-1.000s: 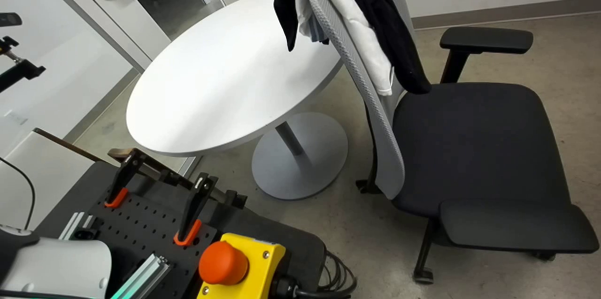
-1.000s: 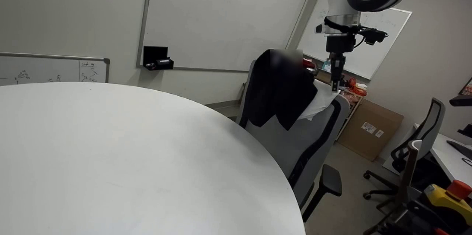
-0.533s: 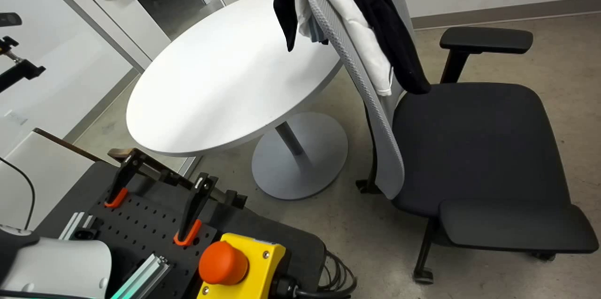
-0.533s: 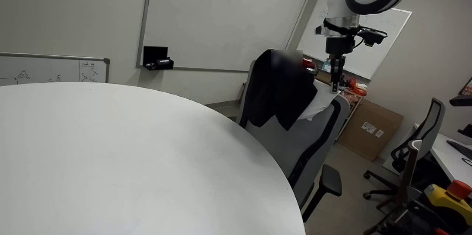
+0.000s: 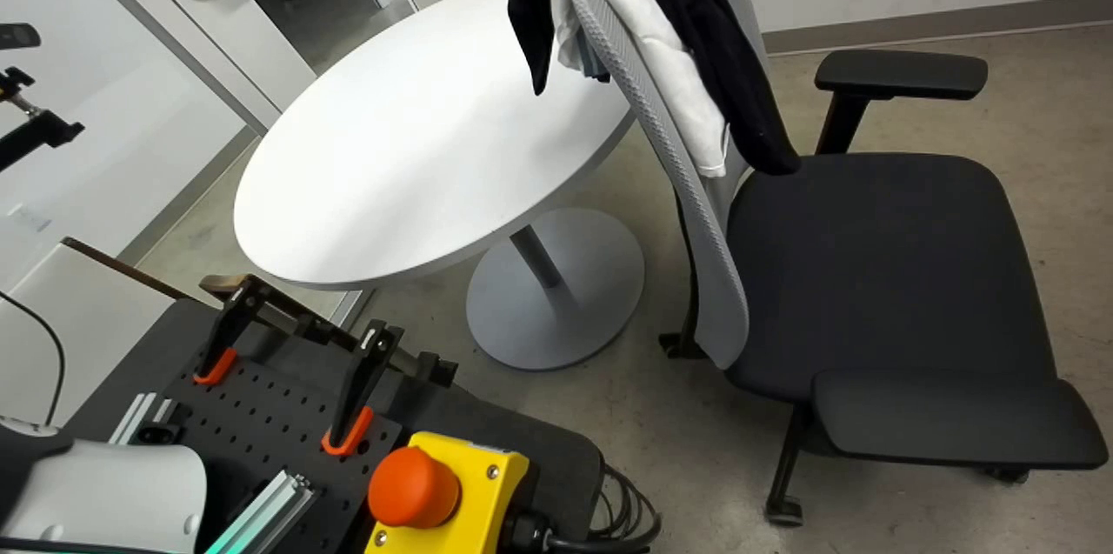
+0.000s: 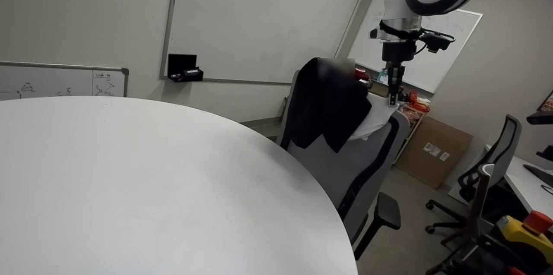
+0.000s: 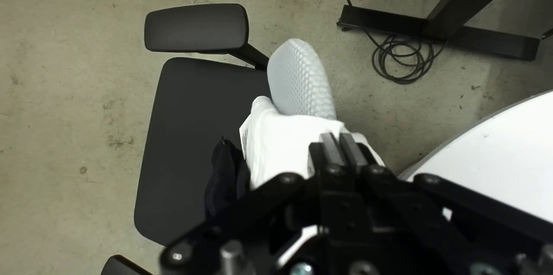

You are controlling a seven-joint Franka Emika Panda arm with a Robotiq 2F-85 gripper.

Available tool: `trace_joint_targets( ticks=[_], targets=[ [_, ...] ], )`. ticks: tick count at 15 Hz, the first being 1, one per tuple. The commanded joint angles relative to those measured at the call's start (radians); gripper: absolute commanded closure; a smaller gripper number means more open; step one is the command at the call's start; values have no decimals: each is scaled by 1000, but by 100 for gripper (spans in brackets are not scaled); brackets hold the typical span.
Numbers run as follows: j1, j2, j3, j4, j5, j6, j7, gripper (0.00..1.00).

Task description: Hang the white towel and the black shirt on the chair, afterwards take the towel off and put it back on the table

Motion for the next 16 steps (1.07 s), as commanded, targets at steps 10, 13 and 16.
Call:
trace_joint_targets(
  ticks=[10,13,16],
  targets=[
    [-25,-204,3,-6,262,-27,-59,99],
    [-34,-230,-10,19,334,-36,-63,99],
    [-50,-246,-30,43,403,-43,-65,99]
  ],
)
